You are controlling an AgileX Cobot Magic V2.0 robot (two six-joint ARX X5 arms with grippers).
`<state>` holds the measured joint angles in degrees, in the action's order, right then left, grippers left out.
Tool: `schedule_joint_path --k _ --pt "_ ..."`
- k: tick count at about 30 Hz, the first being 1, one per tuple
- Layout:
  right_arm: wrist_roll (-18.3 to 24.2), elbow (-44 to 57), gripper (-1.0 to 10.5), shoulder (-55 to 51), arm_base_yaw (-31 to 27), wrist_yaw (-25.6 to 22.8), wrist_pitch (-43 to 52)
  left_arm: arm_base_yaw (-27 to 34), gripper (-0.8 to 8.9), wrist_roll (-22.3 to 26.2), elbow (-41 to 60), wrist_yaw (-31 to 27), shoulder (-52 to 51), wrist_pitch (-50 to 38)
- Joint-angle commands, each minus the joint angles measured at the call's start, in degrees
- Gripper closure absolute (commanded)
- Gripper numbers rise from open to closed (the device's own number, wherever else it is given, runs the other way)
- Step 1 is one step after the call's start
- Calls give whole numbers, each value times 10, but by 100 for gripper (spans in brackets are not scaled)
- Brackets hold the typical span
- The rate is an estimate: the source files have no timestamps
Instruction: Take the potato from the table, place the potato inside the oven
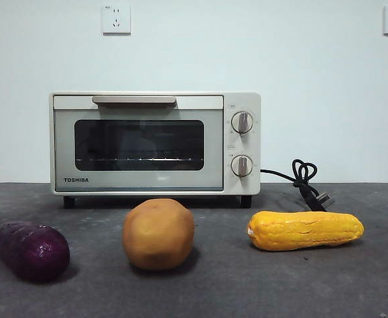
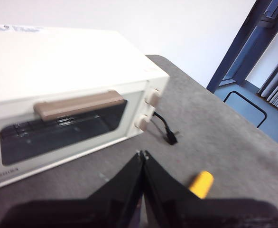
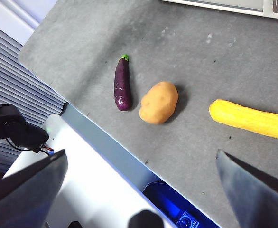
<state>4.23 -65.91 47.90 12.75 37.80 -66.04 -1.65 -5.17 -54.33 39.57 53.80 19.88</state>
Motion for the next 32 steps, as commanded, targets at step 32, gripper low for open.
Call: schedule_joint_path --k 32 --pt "-22 -2 257 5 1 2 0 -96 822 139 -219 -188 411 -54"
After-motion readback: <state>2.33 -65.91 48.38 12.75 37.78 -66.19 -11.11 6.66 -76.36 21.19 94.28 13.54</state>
